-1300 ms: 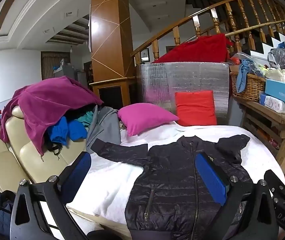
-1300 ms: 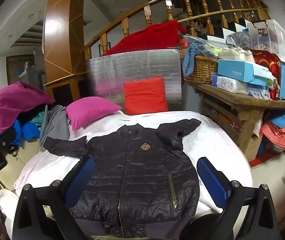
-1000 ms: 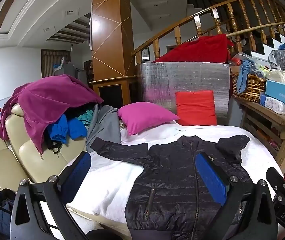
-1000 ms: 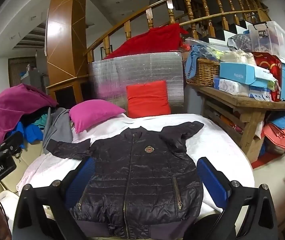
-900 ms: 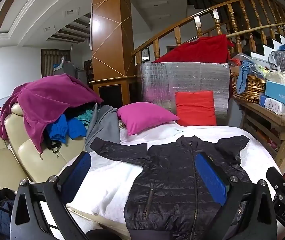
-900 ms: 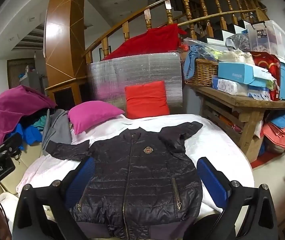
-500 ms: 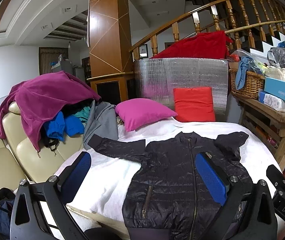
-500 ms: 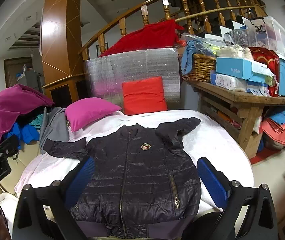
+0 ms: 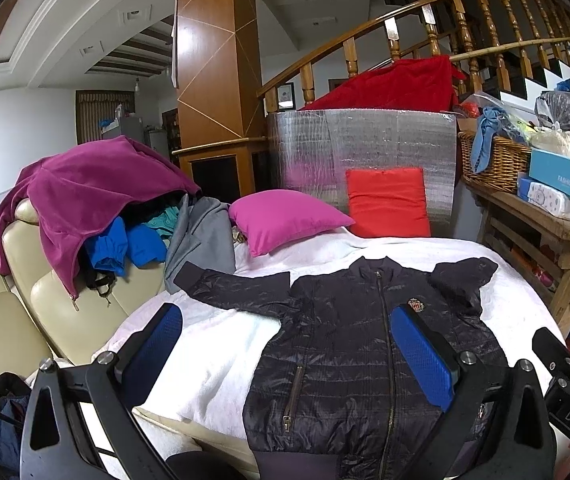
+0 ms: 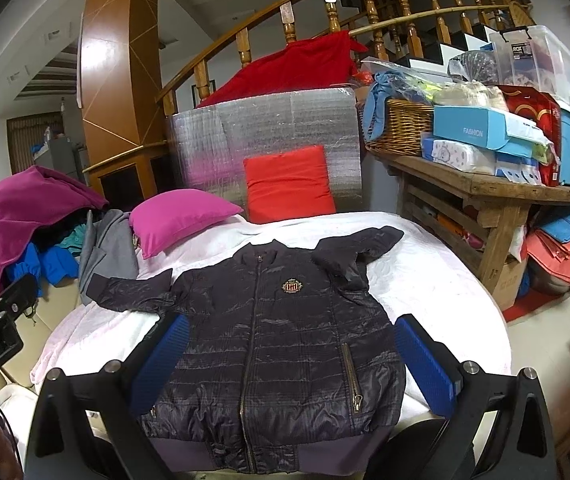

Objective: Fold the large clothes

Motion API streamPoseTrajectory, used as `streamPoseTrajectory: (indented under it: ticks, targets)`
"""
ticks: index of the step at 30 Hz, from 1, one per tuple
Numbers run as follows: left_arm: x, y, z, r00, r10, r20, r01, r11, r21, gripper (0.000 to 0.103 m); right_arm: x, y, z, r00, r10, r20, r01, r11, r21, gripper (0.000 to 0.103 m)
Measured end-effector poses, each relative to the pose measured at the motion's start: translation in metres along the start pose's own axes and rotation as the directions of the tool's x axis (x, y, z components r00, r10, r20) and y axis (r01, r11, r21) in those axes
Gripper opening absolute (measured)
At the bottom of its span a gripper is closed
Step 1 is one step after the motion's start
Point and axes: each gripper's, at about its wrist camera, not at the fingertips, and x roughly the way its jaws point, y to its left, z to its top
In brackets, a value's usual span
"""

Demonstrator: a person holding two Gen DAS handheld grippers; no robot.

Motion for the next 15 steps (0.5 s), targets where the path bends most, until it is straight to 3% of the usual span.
streamPoseTrajectory:
  ticks: [15]
  targets:
    - [0.0047,0.0007,-0.0047,1.0,-0.004,-0.018,0.004,1.0,-0.001,0.103,0.0075,0.0026,-0.0047,1.0,-0.005,-0.025,0.005,1.0,-0.005,0.103]
